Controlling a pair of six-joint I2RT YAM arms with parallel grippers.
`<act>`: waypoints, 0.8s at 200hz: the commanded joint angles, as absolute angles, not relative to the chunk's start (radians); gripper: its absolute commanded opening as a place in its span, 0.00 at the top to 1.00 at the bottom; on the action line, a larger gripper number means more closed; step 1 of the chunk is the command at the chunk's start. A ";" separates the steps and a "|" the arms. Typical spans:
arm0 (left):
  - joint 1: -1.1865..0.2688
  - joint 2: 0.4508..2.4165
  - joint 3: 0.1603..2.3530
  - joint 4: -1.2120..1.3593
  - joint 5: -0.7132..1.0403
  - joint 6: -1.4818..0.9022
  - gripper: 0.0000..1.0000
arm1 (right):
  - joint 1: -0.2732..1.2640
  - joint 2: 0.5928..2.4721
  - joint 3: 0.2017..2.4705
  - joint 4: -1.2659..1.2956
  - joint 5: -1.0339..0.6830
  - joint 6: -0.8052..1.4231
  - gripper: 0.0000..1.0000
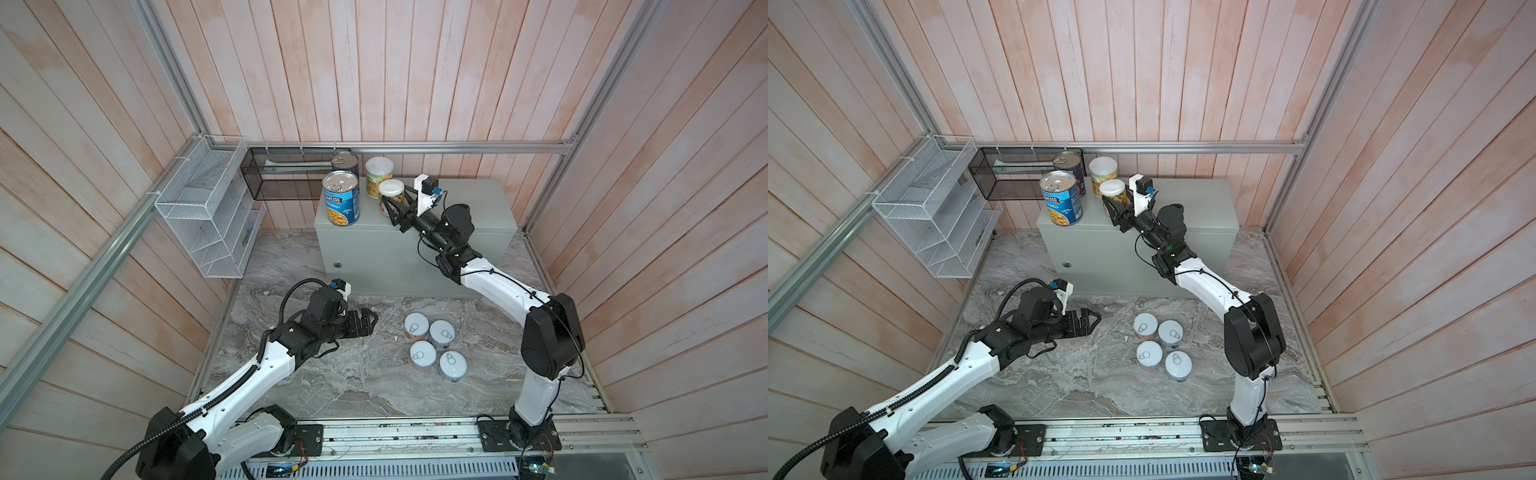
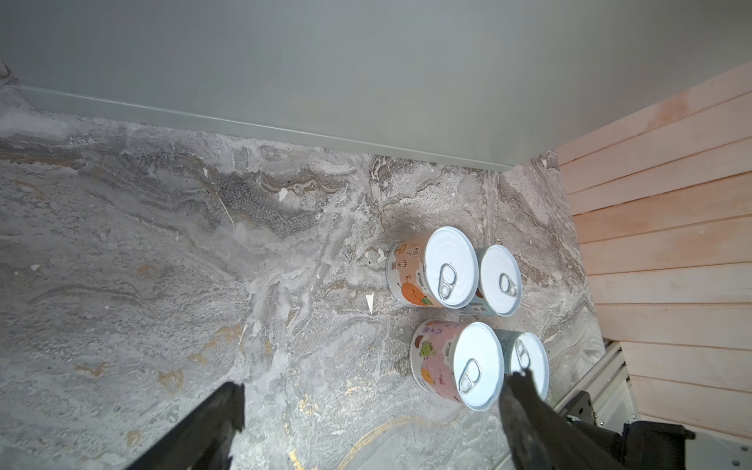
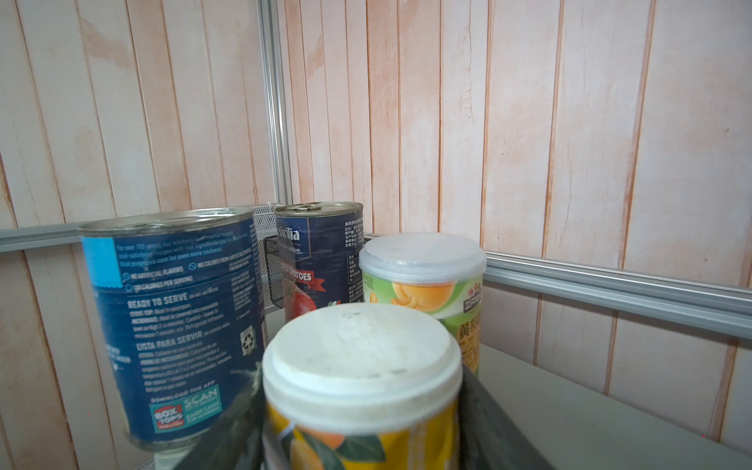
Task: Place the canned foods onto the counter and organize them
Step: 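Lower the yellow canister with the right gripper beside the fruit canister, then open the right gripper and withdraw it down toward the floor cans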
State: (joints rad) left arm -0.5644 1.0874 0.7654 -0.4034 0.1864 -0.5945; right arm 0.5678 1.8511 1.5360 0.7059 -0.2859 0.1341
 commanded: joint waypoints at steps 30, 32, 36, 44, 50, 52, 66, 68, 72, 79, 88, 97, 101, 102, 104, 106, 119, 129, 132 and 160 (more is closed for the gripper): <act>-0.560 1.109 0.773 -0.374 0.218 -0.598 0.00 | 0.605 1.856 1.497 0.569 -0.278 0.117 0.56; -0.559 1.109 0.773 -0.374 0.218 -0.598 0.00 | 0.606 1.857 1.499 0.568 -0.282 0.120 0.56; -0.560 1.110 0.773 -0.373 0.219 -0.598 0.00 | 0.606 1.860 1.504 0.567 -0.290 0.120 0.56; -0.560 1.111 0.774 -0.373 0.222 -0.598 0.00 | 0.608 1.868 1.515 0.561 -0.297 0.118 0.56; -0.560 1.111 0.775 -0.372 0.222 -0.598 0.00 | 0.610 1.874 1.522 0.556 -0.296 0.116 0.56; -0.560 1.111 0.775 -0.373 0.222 -0.598 0.00 | 0.610 1.876 1.526 0.554 -0.293 0.114 0.56; -0.560 1.109 0.776 -0.375 0.221 -0.597 0.00 | 0.612 1.892 1.542 0.541 -0.287 0.112 0.56; -0.559 1.109 0.776 -0.376 0.222 -0.597 0.00 | 0.613 1.893 1.544 0.539 -0.287 0.112 0.56; -0.560 1.109 0.777 -0.376 0.221 -0.598 0.00 | 0.613 1.898 1.547 0.537 -0.287 0.112 0.56; -0.559 1.107 0.776 -0.375 0.222 -0.598 0.00 | 0.614 1.903 1.553 0.534 -0.289 0.114 0.56; -0.560 1.108 0.775 -0.374 0.222 -0.598 0.00 | 0.614 1.909 1.561 0.527 -0.293 0.112 0.53; -0.559 1.108 0.775 -0.373 0.222 -0.598 0.00 | 0.617 1.911 1.566 0.521 -0.296 0.107 0.49; -0.559 1.109 0.775 -0.372 0.222 -0.598 0.00 | 0.616 1.911 1.566 0.519 -0.294 0.104 0.47; -0.559 1.109 0.775 -0.372 0.221 -0.598 0.00 | 0.616 1.911 1.567 0.519 -0.295 0.103 0.47; -0.560 1.109 0.775 -0.372 0.222 -0.597 0.00 | 0.615 1.911 1.566 0.519 -0.294 0.102 0.45; -0.559 1.109 0.775 -0.371 0.222 -0.597 0.00 | 0.616 1.910 1.567 0.517 -0.294 0.101 0.43; -0.559 1.111 0.775 -0.370 0.225 -0.595 0.00 | 0.616 1.903 1.562 0.514 -0.291 0.090 0.26; -0.559 1.115 0.775 -0.368 0.225 -0.595 0.00 | 0.616 1.890 1.549 0.520 -0.280 0.085 0.16; -0.560 1.115 0.775 -0.368 0.225 -0.595 0.00 | 0.615 1.885 1.544 0.523 -0.277 0.084 0.14; -0.560 1.125 0.773 -0.359 0.223 -0.597 0.00 | 0.616 1.819 1.483 0.554 -0.259 0.073 0.04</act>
State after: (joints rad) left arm -0.5644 1.1118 0.7654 -0.3840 0.2100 -0.5949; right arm 0.6056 1.8507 1.5547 0.6472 -0.2619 0.0837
